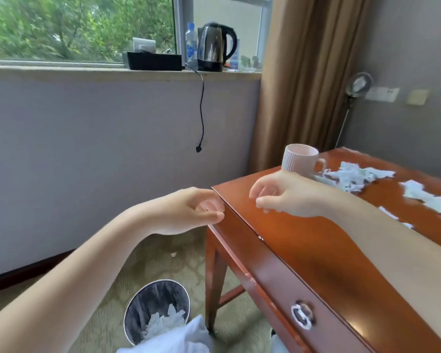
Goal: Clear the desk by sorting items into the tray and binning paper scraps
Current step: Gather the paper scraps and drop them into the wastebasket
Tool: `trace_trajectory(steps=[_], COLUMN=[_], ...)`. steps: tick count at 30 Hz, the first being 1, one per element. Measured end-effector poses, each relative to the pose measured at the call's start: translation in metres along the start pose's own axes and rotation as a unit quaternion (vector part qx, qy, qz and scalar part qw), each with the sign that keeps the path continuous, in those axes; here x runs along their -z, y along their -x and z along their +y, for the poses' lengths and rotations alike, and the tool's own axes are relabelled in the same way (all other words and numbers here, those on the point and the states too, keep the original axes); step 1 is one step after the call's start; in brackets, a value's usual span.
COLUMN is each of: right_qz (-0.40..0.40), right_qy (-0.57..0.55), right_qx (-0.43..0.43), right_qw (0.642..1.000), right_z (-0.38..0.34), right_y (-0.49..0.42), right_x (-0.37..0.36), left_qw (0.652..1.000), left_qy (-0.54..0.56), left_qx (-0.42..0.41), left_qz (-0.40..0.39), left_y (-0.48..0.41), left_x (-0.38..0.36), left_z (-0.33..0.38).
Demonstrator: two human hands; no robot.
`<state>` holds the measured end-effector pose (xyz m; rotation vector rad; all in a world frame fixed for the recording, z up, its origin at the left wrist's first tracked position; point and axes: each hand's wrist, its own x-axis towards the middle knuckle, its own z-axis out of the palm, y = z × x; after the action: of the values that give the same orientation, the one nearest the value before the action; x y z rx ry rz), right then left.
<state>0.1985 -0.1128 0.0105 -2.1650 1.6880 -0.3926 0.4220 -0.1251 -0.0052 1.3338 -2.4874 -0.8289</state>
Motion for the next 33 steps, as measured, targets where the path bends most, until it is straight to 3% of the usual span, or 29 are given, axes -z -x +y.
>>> trace_trajectory(steps=[4,16,21,26,28,33], right_qz=[0.006,0.037,0.067,0.093,0.147,0.161], right_qy=[0.015,0.048,0.02,0.021,0.012,-0.002], right_qx=[-0.053,-0.216,-0.274,-0.281,-0.282,-0.303], right_qw=[0.998,0.975,0.959,0.955,0.948,0.939], right_z=[0.045,0.189,0.231,0.307,0.31,0.318], right_y=[0.039,0.103,0.092,0.024,0.006,-0.028], right_x=[0.028,0.088,0.108,0.088,0.092,0.1], left_qw=[0.998,0.993,0.994,0.995,0.994,0.994], left_qy=[-0.009,-0.006,-0.038,-0.057,-0.076,-0.082], left_qx=[-0.055,-0.088,-0.096,-0.075,-0.063,-0.023], left_qz=[-0.014,-0.074,-0.021,0.034,0.044,0.067], left_y=[-0.029,-0.164,-0.222,-0.27,-0.286,-0.323], left_x=[-0.021,-0.097,-0.112,-0.134,-0.141,-0.152], left_z=[0.041,0.13,0.159,0.179,0.183,0.184])
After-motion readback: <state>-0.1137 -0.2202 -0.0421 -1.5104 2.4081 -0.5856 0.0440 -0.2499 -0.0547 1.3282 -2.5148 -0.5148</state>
